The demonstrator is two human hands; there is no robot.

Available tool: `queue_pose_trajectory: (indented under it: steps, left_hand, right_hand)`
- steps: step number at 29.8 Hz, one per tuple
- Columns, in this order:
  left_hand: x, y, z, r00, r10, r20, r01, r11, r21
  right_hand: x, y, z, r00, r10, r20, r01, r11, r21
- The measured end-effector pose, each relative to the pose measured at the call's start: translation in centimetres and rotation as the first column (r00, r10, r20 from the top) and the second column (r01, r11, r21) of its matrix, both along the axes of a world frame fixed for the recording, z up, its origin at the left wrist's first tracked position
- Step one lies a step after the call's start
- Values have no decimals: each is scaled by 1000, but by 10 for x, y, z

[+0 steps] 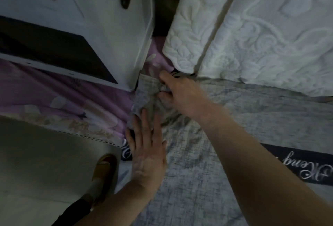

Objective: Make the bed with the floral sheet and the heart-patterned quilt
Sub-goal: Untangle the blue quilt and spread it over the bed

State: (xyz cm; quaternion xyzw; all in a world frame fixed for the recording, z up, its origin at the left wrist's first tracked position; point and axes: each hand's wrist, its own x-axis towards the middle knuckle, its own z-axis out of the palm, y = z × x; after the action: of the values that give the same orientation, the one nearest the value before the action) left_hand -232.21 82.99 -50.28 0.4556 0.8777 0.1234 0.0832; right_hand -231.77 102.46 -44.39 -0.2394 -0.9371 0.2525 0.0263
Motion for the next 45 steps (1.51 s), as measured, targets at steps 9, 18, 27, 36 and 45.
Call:
queue_pose_trajectory:
  steps: [9,18,27,36,45]
  left_hand:
    - [16,3,67,946,-216,240,133,938,319]
    - [28,3,85,939,-158,306,56,947,317]
    - [55,-30,72,946,-55,320,-19,974,225]
    - [10,-1,-9,923,94,374,-153,979,132]
    - [-3,11,-61,947,44,319,-21,997,-74]
  right_hand:
    - [72,-30,109,989,-136,58,96,889,448]
    - [98,-48,91,905,361,224,-424,716,555]
    - [87,-38,86,885,415,211,-460,707,538]
    - [-8,-21,-35,929,319,185,-369,782,503]
    - [-21,-22,-130,905,324,276,-396,878,269]
